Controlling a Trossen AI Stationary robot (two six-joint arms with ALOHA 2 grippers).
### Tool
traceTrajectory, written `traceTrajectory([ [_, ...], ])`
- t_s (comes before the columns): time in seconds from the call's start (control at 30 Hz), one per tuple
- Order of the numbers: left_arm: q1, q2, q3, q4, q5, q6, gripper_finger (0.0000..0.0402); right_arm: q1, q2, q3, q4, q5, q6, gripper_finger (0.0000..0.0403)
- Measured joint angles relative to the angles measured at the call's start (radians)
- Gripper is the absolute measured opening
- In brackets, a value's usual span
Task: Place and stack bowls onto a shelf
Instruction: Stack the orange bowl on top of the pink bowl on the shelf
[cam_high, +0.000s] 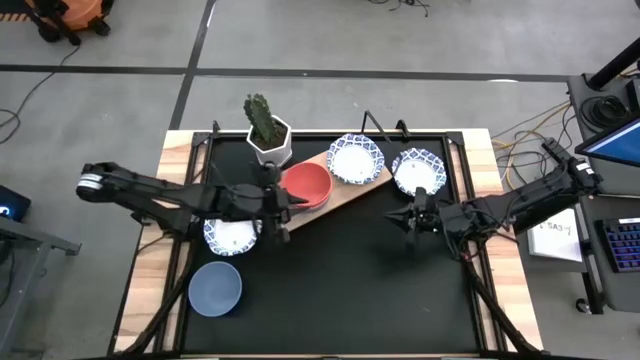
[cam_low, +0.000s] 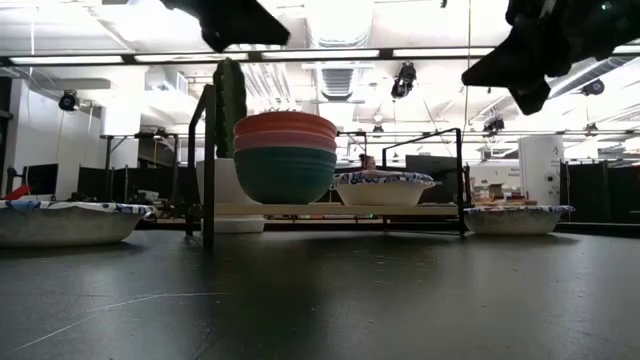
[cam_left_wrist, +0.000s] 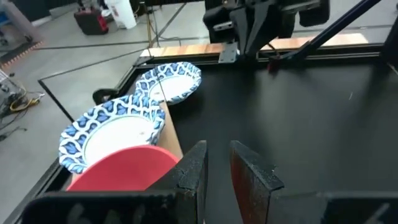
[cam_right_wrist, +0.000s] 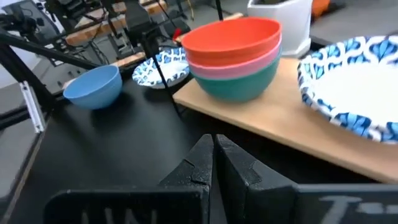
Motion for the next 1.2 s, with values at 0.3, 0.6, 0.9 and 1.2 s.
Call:
traceTrajectory([
  [0.3, -0.001, 0.034, -0.032, -0.024, -0.015, -0.032, 0.0049, -0.009, 0.029, 0.131, -0.241, 0.009, 0.111, 0.0009],
  [0.6, 0.027, 0.167, -0.033, 0.051, -0.159, 0.022, 0.0049, -0.017, 0.050, 0.297, -0.687, 0.097, 0.329, 0.0009],
  [0.9, 0.048, 0.193, -0.033, 0.054, -0.184, 0.014, 0.0049, -0.017, 0.111, 0.290, -0.698, 0.234, 0.353, 0.0009],
  [1.2, 0.047, 0.194, -0.033, -0.016, -0.183, -0.042, 0.0049, -0.016, 0.261, 0.288, -0.572, 0.261, 0.336, 0.0009],
])
